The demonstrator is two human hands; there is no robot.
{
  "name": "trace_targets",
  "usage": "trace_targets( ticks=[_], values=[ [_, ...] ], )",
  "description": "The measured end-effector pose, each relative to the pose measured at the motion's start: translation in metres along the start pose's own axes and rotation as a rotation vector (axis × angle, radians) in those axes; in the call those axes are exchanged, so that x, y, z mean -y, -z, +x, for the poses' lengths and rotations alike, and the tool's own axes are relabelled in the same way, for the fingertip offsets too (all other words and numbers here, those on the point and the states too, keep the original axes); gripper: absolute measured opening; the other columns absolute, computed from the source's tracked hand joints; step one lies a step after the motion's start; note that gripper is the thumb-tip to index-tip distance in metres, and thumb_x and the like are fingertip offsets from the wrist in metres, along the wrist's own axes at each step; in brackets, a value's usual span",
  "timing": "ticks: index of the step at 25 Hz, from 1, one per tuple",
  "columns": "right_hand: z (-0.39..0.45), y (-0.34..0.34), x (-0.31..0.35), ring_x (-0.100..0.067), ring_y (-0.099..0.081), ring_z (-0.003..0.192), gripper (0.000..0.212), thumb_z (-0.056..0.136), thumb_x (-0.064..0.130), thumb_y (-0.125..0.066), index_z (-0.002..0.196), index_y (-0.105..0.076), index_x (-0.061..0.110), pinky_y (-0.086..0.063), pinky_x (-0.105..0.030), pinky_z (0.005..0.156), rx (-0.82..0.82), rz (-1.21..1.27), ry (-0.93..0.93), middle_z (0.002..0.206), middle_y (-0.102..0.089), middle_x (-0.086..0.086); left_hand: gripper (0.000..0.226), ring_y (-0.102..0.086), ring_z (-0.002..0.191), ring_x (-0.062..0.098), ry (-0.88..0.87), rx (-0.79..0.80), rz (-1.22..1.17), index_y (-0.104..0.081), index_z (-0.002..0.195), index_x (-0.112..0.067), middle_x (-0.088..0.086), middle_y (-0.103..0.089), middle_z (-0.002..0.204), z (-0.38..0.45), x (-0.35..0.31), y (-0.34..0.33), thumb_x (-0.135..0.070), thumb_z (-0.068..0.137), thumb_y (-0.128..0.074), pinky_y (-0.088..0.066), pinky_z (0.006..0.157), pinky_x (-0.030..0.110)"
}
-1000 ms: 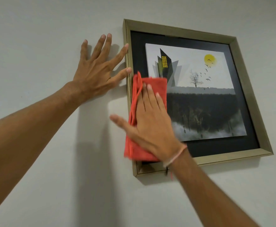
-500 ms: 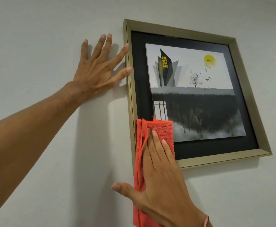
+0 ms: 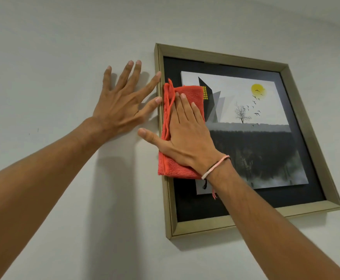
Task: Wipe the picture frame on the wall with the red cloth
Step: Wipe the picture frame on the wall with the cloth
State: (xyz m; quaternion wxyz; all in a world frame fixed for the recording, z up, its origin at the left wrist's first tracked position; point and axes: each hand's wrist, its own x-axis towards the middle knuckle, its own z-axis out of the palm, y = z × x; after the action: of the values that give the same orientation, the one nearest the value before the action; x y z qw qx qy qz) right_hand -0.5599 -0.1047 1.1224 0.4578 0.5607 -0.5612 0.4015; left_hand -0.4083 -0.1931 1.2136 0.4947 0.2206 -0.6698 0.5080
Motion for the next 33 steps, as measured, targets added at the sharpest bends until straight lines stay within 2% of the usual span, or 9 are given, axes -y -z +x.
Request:
trace_targets(
  ticks=[3, 11, 17, 22, 27, 30, 33],
  values=[
    [-0.019, -0.008, 0.002, -0.017, 0.017, 0.158, 0.126, 0.071, 0.097, -0.015, 0.16, 0.017, 0.013, 0.005, -0.046, 0.13, -0.011, 0.026, -0.005, 0.172, 0.015, -0.008, 0.077, 0.01, 0.16, 0.028, 0.013, 0.009, -0.01, 0.006, 0.161, -0.04, 0.013, 0.01, 0.173, 0.001, -0.001, -0.001, -0.071, 0.091, 0.002, 0.001, 0.125, 0.066],
    [-0.147, -0.034, 0.02, -0.019, 0.021, 0.157, 0.133, 0.069, 0.101, -0.017, 0.159, 0.018, 0.009, 0.003, -0.049, 0.129, 0.023, 0.042, -0.029, 0.17, 0.02, -0.008, 0.074, 0.009, 0.161, 0.029, 0.016, 0.002, -0.046, 0.004, 0.161, -0.041, 0.012, 0.007, 0.174, 0.001, 0.0, -0.001, -0.072, 0.094, -0.003, 0.003, 0.125, 0.066],
    [-0.139, -0.037, 0.023, -0.027, 0.016, 0.159, 0.128, 0.07, 0.097, -0.029, 0.16, 0.017, 0.019, 0.005, -0.052, 0.128, -0.038, 0.053, -0.006, 0.171, 0.015, -0.01, 0.074, 0.008, 0.161, 0.028, 0.013, 0.003, -0.042, 0.003, 0.162, -0.04, 0.012, 0.006, 0.174, 0.0, -0.002, 0.001, -0.07, 0.095, -0.006, 0.004, 0.125, 0.065],
    [-0.092, -0.032, 0.014, -0.028, 0.018, 0.158, 0.118, 0.073, 0.093, -0.025, 0.162, 0.011, 0.023, 0.006, -0.057, 0.128, -0.101, 0.001, 0.013, 0.171, 0.014, -0.012, 0.074, 0.008, 0.161, 0.028, 0.017, 0.008, -0.038, 0.003, 0.162, -0.04, 0.011, 0.006, 0.174, 0.002, -0.001, -0.001, -0.071, 0.095, -0.007, 0.004, 0.125, 0.065],
    [-0.055, -0.018, 0.012, -0.027, 0.016, 0.159, 0.116, 0.073, 0.091, -0.019, 0.162, 0.009, 0.022, 0.001, -0.057, 0.128, -0.086, -0.03, -0.005, 0.172, 0.012, -0.01, 0.075, 0.006, 0.161, 0.029, 0.015, 0.001, -0.027, 0.003, 0.161, -0.041, 0.012, 0.004, 0.174, 0.001, 0.0, -0.002, -0.073, 0.094, -0.005, 0.002, 0.125, 0.066],
    [-0.099, -0.025, 0.011, -0.023, 0.018, 0.158, 0.118, 0.076, 0.093, -0.023, 0.161, 0.012, 0.02, 0.004, -0.055, 0.129, -0.041, 0.009, 0.056, 0.172, 0.014, -0.008, 0.074, 0.005, 0.161, 0.029, 0.016, -0.011, -0.032, 0.002, 0.161, -0.042, 0.013, 0.003, 0.174, 0.0, -0.002, -0.002, -0.072, 0.095, -0.005, 0.003, 0.124, 0.067],
    [-0.161, -0.036, 0.015, -0.021, 0.014, 0.159, 0.119, 0.075, 0.096, -0.018, 0.162, 0.007, 0.02, 0.0, -0.055, 0.129, 0.002, -0.003, 0.039, 0.173, 0.008, -0.006, 0.074, 0.005, 0.161, 0.03, 0.008, -0.011, -0.044, 0.002, 0.161, -0.041, 0.013, 0.003, 0.174, 0.001, -0.001, -0.003, -0.072, 0.095, -0.005, 0.002, 0.124, 0.068]
  ],
)
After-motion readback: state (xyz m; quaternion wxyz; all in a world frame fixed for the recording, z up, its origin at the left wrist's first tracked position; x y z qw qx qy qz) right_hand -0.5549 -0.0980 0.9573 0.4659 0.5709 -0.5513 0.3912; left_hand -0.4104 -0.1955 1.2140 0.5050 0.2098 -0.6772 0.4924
